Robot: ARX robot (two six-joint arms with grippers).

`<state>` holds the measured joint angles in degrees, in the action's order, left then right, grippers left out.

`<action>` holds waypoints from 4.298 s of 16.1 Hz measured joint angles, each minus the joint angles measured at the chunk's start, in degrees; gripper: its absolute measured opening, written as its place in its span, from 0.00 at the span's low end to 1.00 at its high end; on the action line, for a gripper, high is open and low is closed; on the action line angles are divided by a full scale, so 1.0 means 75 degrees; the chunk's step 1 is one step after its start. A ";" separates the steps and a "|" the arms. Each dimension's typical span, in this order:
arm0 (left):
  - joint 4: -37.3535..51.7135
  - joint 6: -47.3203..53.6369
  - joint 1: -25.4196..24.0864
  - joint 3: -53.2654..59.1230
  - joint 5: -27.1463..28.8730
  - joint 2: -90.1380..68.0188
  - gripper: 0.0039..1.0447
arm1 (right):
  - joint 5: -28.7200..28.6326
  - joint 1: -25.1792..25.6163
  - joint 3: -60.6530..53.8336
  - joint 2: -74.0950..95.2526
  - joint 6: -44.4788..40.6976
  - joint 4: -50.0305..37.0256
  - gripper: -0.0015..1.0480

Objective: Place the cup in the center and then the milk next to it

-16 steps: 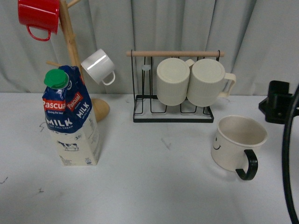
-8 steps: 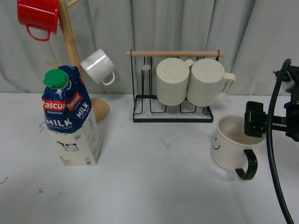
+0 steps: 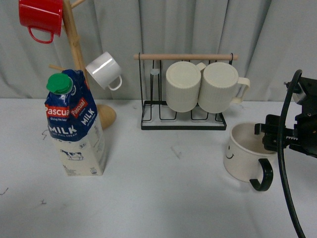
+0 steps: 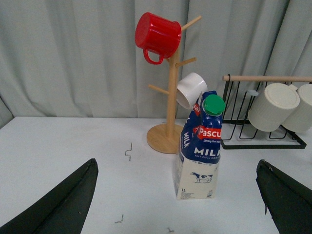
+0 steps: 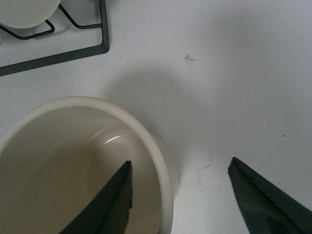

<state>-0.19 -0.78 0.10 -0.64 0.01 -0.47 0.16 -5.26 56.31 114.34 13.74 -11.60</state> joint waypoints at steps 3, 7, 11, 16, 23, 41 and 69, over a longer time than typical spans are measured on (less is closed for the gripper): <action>-0.0003 0.0000 0.0000 0.0000 0.0000 0.0000 0.94 | 0.0000 0.0000 0.0003 0.0000 0.0000 0.0006 0.49; 0.0000 0.0000 0.0000 0.0000 0.0000 0.0000 0.94 | -0.0012 0.0000 0.0026 -0.0038 0.0000 0.0035 0.18; 0.0000 0.0000 0.0000 0.0000 0.0000 0.0000 0.94 | -0.0026 -0.0370 -0.0082 -0.0560 0.0163 0.0297 0.03; 0.0000 0.0000 0.0000 0.0000 0.0000 0.0000 0.94 | 0.0338 -0.1751 0.0219 -0.0705 0.1090 0.1008 0.03; -0.0003 0.0000 0.0000 0.0000 0.0000 0.0000 0.94 | 0.0935 -0.2151 0.1209 0.0111 0.1641 0.1512 0.03; 0.0000 0.0000 0.0000 0.0000 0.0000 0.0000 0.94 | 0.0280 -0.1886 0.1122 -0.0131 0.1419 0.0726 0.84; -0.0003 0.0000 0.0000 0.0000 0.0000 0.0000 0.94 | 0.0003 0.0743 -0.7417 -1.0995 -0.1786 -0.2576 0.02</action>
<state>-0.21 -0.78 0.10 -0.64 0.01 -0.47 0.19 0.32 0.69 31.88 0.34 -30.92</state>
